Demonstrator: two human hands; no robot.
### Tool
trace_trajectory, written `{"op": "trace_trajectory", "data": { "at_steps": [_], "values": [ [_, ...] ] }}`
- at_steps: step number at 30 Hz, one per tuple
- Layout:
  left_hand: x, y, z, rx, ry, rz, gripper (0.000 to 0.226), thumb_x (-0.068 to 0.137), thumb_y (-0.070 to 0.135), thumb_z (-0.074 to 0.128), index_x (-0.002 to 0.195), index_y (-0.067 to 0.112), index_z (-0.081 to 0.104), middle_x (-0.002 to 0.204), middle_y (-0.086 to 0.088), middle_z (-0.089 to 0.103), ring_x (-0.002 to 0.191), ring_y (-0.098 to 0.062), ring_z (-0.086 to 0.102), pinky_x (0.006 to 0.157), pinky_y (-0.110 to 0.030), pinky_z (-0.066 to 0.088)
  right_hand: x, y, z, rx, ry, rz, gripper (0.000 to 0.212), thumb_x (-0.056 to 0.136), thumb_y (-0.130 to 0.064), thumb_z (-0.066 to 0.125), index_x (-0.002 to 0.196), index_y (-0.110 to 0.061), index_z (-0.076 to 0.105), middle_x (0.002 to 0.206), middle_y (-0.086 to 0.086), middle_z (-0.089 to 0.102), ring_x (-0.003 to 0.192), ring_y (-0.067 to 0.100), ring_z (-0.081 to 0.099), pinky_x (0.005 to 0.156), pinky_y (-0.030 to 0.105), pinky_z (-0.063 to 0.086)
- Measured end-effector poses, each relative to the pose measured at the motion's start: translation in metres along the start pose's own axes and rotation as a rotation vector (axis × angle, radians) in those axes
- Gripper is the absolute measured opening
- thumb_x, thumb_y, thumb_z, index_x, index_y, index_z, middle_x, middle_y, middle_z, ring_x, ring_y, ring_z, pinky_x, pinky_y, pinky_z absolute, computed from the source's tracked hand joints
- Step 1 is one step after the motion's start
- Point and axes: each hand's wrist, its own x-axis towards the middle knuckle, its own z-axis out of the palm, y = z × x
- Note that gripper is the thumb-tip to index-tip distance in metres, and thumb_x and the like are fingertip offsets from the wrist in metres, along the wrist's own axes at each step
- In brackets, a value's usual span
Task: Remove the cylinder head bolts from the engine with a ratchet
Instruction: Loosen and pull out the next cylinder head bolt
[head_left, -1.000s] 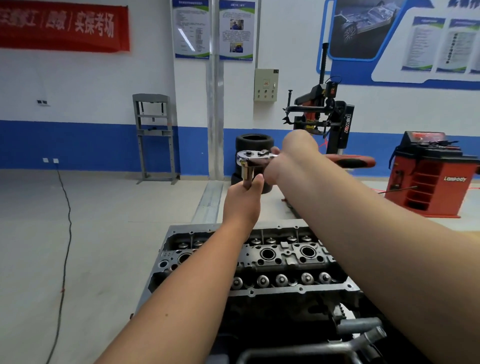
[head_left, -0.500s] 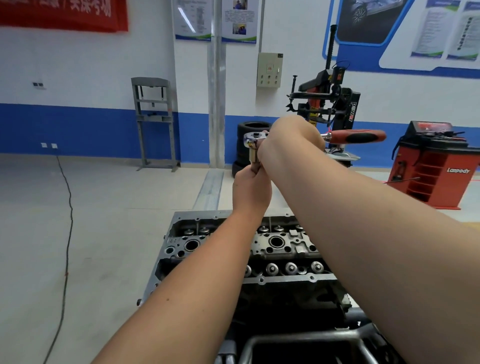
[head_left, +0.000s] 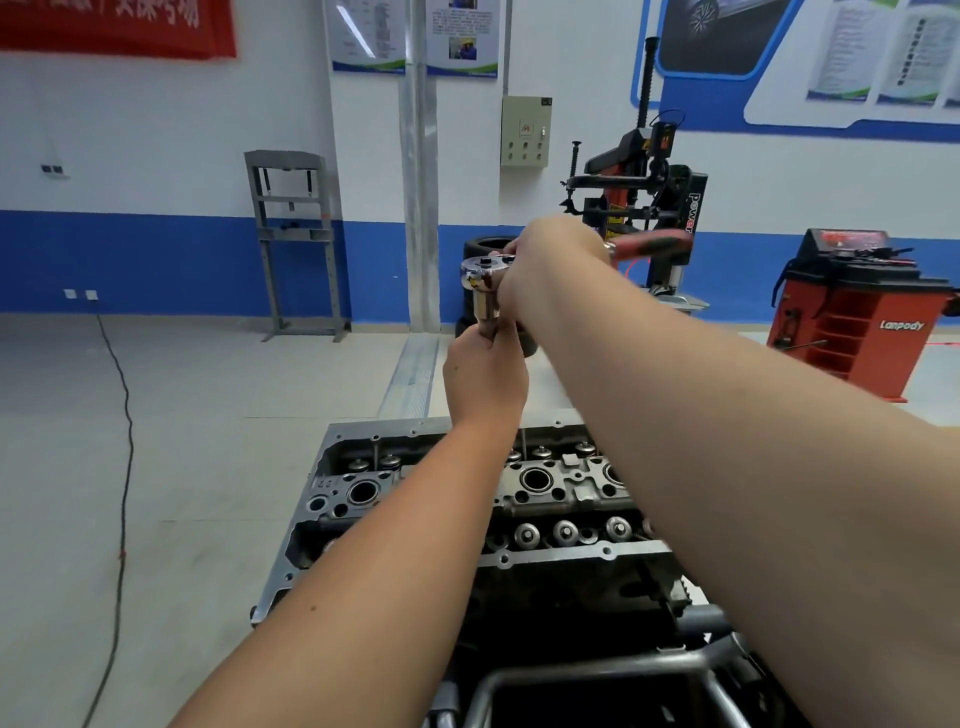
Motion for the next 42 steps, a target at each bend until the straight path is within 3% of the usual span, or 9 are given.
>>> {"op": "trace_trajectory", "data": {
  "at_steps": [2,5,14,19,24,28,33,36,42],
  "values": [
    [-0.001,-0.007,0.000,0.052,0.011,0.078,0.053,0.105,0.038,0.051,0.053,0.024,0.046,0.056,0.008,0.047,0.057,-0.017,0.041,0.056,-0.031,0.026,0.002,-0.007,0.002,0.149,-0.164,0.083,0.018,0.104,-0.021,0.027,0.097,-0.015,0.043,0.053,0.005,0.044,0.032,0.019,0.043,0.042,0.027,0.047],
    [0.008,-0.012,-0.004,-0.012,0.066,0.077,0.058,0.104,0.043,0.053,0.049,0.025,0.046,0.050,0.009,0.046,0.049,-0.008,0.041,0.056,-0.031,0.027,0.013,-0.005,0.022,0.362,-0.159,0.152,0.031,0.106,-0.023,0.020,0.082,-0.016,0.039,0.034,0.006,0.040,0.023,0.020,0.038,0.034,0.018,0.036],
    [0.012,-0.005,-0.008,-0.026,-0.081,-0.001,0.059,0.099,0.047,0.057,0.042,0.036,0.054,0.042,0.012,0.038,0.053,-0.016,0.031,0.058,-0.033,0.026,0.019,0.003,0.024,0.366,-0.157,0.174,0.026,0.095,-0.003,0.031,0.078,-0.005,0.050,0.046,0.008,0.056,0.031,0.021,0.054,0.051,0.029,0.044],
    [0.008,-0.006,-0.012,-0.071,-0.117,-0.022,0.051,0.099,0.045,0.060,0.047,0.045,0.064,0.045,0.014,0.049,0.055,-0.015,0.039,0.057,-0.032,0.030,0.007,0.003,0.021,0.522,-0.242,0.202,0.017,0.102,-0.007,0.040,0.088,-0.006,0.050,0.045,0.007,0.055,0.032,0.016,0.054,0.042,0.025,0.051],
    [0.005,0.000,-0.018,-0.107,-0.138,-0.038,0.023,0.079,0.036,0.059,0.062,0.022,0.056,0.060,-0.005,0.038,0.055,-0.018,0.028,0.056,-0.034,0.022,-0.015,0.012,0.018,0.618,-0.431,0.185,0.008,0.093,-0.011,0.059,0.091,-0.004,0.056,0.062,0.008,0.063,0.056,0.022,0.064,0.061,0.031,0.054],
    [0.005,-0.002,-0.020,-0.100,-0.173,-0.038,0.027,0.088,0.029,0.059,0.067,0.016,0.048,0.061,-0.005,0.035,0.052,-0.016,0.028,0.054,-0.033,0.022,-0.031,0.015,0.001,0.369,-0.358,0.109,0.042,0.082,-0.022,0.071,0.117,-0.007,0.054,0.083,0.011,0.072,0.072,0.024,0.067,0.064,0.033,0.055],
    [0.011,-0.006,-0.021,-0.078,-0.223,-0.078,0.035,0.100,0.027,0.059,0.068,0.019,0.047,0.053,0.004,0.042,0.049,-0.013,0.036,0.053,-0.030,0.034,-0.042,0.010,-0.022,-0.537,0.077,-0.594,0.038,0.091,-0.052,0.060,0.108,-0.018,0.060,0.104,0.000,0.063,0.091,0.018,0.058,0.073,0.034,0.047],
    [0.015,-0.005,-0.025,-0.072,-0.282,-0.075,0.035,0.100,0.027,0.058,0.068,0.018,0.046,0.051,0.006,0.043,0.047,-0.011,0.037,0.054,-0.030,0.037,-0.044,0.009,-0.037,-0.750,-0.164,-0.766,0.041,0.094,-0.045,0.054,0.134,-0.033,0.053,0.132,-0.005,0.057,0.119,0.019,0.052,0.100,0.042,0.040],
    [0.016,-0.006,-0.026,-0.095,-0.372,-0.061,0.040,0.101,0.023,0.059,0.064,0.019,0.043,0.051,0.005,0.040,0.046,-0.012,0.035,0.056,-0.032,0.035,-0.036,0.024,-0.054,-1.085,-0.252,-0.906,0.048,0.101,-0.039,0.052,0.145,-0.039,0.034,0.140,-0.003,0.052,0.121,0.021,0.052,0.100,0.047,0.040]
  ]
}}
